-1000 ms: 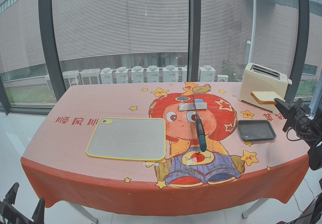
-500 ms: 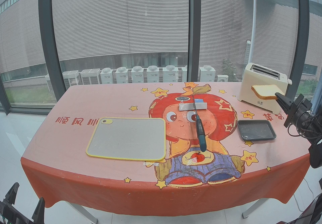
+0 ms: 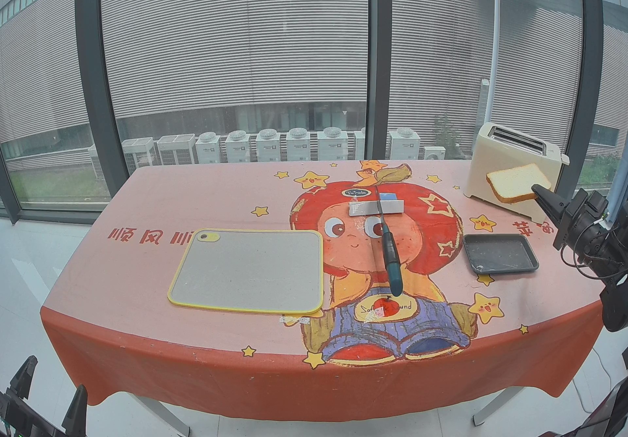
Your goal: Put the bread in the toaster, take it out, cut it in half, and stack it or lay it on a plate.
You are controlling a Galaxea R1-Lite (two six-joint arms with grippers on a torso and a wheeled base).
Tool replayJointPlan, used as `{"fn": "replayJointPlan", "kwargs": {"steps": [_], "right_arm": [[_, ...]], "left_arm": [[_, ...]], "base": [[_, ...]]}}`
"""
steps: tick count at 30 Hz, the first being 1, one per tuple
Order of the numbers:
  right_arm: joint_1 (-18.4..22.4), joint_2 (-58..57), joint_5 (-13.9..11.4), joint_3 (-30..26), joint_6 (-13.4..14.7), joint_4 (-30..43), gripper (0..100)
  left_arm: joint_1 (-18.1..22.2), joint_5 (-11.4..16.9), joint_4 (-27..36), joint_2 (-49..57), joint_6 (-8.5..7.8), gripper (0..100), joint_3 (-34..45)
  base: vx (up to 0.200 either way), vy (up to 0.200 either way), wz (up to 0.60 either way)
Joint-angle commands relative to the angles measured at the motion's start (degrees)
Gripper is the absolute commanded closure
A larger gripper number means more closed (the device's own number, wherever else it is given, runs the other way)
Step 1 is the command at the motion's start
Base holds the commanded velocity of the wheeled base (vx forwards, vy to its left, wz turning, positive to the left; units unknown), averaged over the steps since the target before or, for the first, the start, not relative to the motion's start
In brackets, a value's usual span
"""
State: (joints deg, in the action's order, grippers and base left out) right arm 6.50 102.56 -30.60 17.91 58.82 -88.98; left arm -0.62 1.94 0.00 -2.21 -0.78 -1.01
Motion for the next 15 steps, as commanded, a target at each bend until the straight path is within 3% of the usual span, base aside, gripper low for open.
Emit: {"fn": "replayJointPlan", "kwargs": {"steps": [1, 3, 5, 6, 7, 9, 10, 13, 14, 15], "right_arm": [[-0.43, 0.01, 2.21, -1.38, -5.12, -0.14, 100], [-0.61, 0.10, 3.62, -1.65, -7.93, -0.14, 100], [-1.40, 0.45, 6.25, -1.82, -14.70, -0.14, 100], [-1.40, 0.45, 6.25, -1.82, -14.70, -0.14, 100], [-1.93, 0.62, 8.36, -2.09, -18.65, -0.14, 100], [-2.28, 0.62, 9.86, -2.44, -21.03, -0.14, 100], [-3.33, 0.62, 11.53, -3.05, -24.54, -0.14, 100], [-4.74, 0.62, 13.37, -3.85, -28.94, -0.23, 100], [-4.83, 0.62, 13.55, -3.85, -29.20, -0.23, 100], [-5.79, 0.62, 14.78, -4.64, -32.10, -0.23, 100]], "left_arm": [[0.01, 0.00, 0.00, -0.08, -0.01, 0, 1.01], [0.01, 0.00, 0.09, -0.08, -0.01, 0, 1.01], [0.01, 0.00, 0.09, -0.08, -0.01, 0, 1.01], [0.01, 0.00, 0.09, -0.08, -0.01, 0, 1.01], [-0.08, 0.00, 0.00, -0.08, -0.01, 0, 1.01], [0.01, 0.00, 0.00, -0.08, -0.01, 0, 1.01], [-0.08, 0.00, 0.09, -0.08, -0.01, 0, 1.01], [0.01, 0.00, 0.09, -0.08, -0.01, 0, 1.01], [0.01, 0.00, 0.00, -0.08, -0.01, 0, 1.01], [0.01, 0.00, 0.00, -0.08, -0.01, 0, 1.01]], "base": [[0.000, 0.000, 0.00], [0.000, 0.000, 0.00], [0.000, 0.000, 0.00], [0.000, 0.000, 0.00], [0.000, 0.000, 0.00], [0.000, 0.000, 0.00], [0.000, 0.000, 0.00], [0.000, 0.000, 0.00], [0.000, 0.000, 0.00], [0.000, 0.000, 0.00]]}}
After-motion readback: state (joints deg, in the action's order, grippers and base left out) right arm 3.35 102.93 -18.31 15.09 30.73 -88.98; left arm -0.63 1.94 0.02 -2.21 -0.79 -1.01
